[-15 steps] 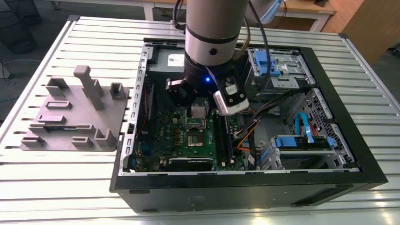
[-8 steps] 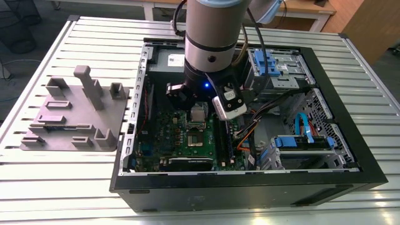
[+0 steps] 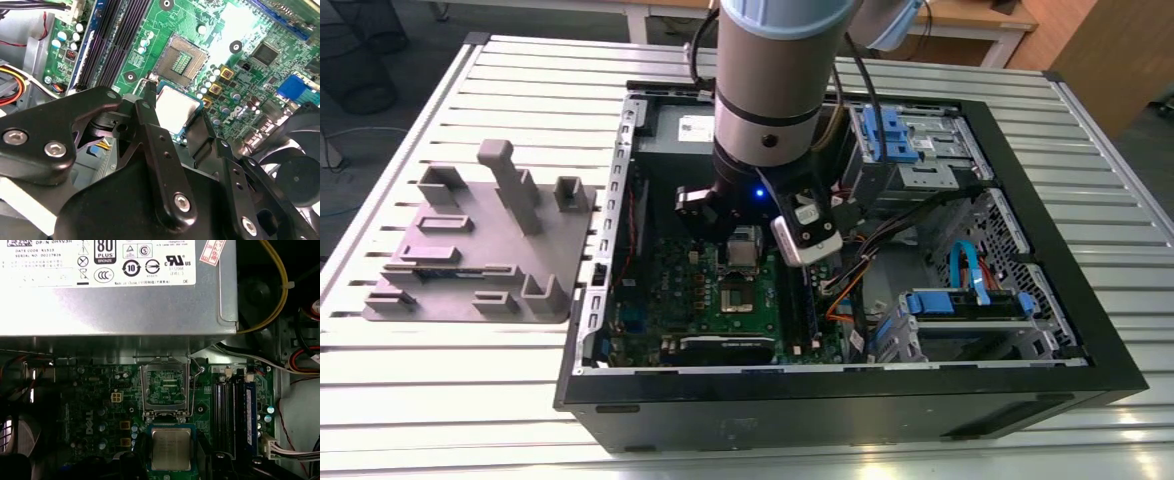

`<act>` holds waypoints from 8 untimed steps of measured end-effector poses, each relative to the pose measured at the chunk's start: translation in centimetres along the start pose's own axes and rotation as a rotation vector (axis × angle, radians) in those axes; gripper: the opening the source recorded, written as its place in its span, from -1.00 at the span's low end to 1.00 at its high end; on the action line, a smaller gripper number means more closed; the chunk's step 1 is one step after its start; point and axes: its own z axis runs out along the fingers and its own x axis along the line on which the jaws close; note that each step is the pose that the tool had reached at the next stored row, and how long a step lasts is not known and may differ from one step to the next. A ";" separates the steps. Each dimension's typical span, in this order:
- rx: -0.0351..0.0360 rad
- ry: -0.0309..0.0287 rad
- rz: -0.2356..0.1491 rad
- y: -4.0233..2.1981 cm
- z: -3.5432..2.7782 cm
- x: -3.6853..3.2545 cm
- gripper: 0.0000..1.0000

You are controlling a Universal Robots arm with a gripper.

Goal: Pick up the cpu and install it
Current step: 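Place the cpu into insertion slot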

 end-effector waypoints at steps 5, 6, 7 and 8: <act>0.0000 0.0000 0.000 0.00 0.08 0.00 -0.05; -0.0001 0.0000 0.000 0.00 0.08 0.00 -0.05; -0.0001 0.0000 0.000 0.00 0.09 0.00 -0.05; 0.0000 0.0000 0.000 0.00 0.09 0.00 -0.05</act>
